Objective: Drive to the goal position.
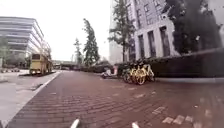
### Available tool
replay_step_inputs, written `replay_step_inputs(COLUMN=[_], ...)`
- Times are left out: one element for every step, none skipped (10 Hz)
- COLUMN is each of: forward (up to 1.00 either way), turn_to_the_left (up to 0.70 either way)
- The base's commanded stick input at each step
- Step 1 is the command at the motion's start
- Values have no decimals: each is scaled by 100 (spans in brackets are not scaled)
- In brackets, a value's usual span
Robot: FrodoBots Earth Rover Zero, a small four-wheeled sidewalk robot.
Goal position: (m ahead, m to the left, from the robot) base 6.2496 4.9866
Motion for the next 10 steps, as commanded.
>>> replay_step_inputs(forward=[70, 70, 70, 70, 70, 70, 70, 70, 70, 70], turn_to_the_left=[14, 14, 10, 5, 0, 0, 0, 0, 0, 0])
